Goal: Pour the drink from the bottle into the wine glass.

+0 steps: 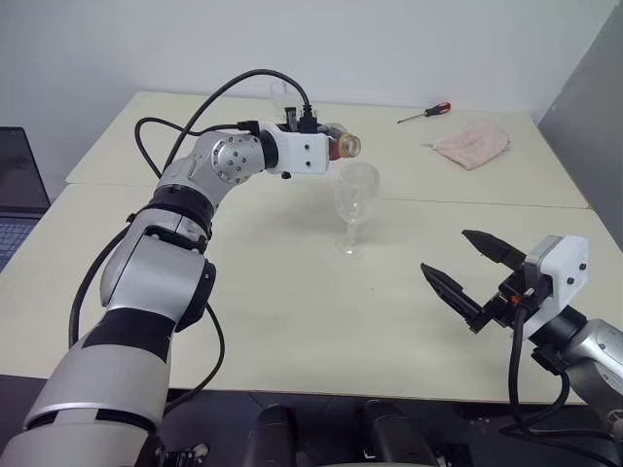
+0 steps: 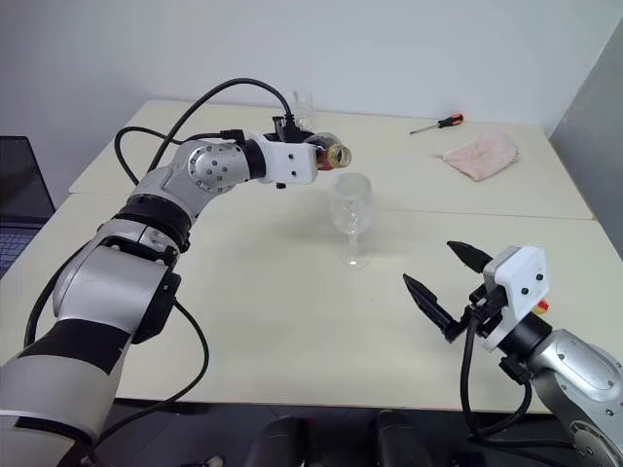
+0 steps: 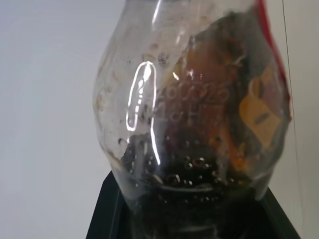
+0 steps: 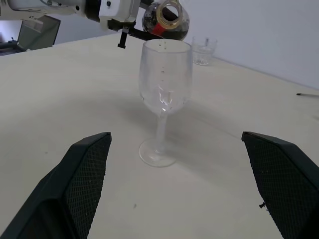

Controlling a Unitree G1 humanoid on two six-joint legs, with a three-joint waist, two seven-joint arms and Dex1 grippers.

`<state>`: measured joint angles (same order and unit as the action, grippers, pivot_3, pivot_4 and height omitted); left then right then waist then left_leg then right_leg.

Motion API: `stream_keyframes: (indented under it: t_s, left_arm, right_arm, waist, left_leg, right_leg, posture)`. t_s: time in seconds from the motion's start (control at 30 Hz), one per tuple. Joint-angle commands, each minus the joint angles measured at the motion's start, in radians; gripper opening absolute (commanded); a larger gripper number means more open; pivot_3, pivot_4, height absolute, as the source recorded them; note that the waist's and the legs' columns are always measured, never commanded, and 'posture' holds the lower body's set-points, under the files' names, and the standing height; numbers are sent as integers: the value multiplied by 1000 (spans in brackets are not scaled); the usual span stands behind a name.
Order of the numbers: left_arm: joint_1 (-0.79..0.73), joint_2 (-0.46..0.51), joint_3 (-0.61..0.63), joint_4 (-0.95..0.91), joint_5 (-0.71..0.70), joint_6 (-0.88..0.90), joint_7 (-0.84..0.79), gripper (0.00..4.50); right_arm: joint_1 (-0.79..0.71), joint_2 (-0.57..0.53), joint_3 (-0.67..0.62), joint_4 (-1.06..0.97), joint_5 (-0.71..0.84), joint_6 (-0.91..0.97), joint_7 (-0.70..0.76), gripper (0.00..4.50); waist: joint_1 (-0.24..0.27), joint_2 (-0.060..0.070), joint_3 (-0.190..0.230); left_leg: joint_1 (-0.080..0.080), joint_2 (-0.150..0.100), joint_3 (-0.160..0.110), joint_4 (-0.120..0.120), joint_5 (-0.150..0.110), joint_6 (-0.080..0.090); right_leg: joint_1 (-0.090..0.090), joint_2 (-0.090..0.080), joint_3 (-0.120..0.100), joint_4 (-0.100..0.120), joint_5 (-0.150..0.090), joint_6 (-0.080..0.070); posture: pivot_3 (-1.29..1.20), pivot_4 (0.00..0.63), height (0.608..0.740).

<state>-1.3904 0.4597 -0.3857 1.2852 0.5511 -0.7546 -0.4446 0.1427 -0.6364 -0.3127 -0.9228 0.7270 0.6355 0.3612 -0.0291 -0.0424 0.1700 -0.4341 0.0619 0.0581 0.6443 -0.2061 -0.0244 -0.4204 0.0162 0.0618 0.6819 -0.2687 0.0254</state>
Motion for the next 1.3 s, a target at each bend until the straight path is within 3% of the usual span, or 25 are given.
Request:
stream_keyframes:
  t_s: [0.03, 1.3]
  left_arm:
    - [-61, 13, -16, -18, 26, -22, 46, 1159]
    - [-115, 44, -127, -16, 194, -60, 333, 1150]
  right_arm:
    - [-11, -18, -8, -92, -1, -23, -9, 4500]
    - [-19, -62, -21, -62, 11, -10, -28, 4500]
  waist:
    - [0, 0, 0]
    - [0, 0, 0]
  left_leg:
    - [0, 0, 0, 0, 0, 0]
    - [0, 0, 0, 1, 0, 0]
  right_leg:
    - [0, 0, 0, 0, 0, 0]
    - [0, 0, 0, 1, 1, -1]
  posture:
    - [0, 150, 740]
    - [0, 150, 740]
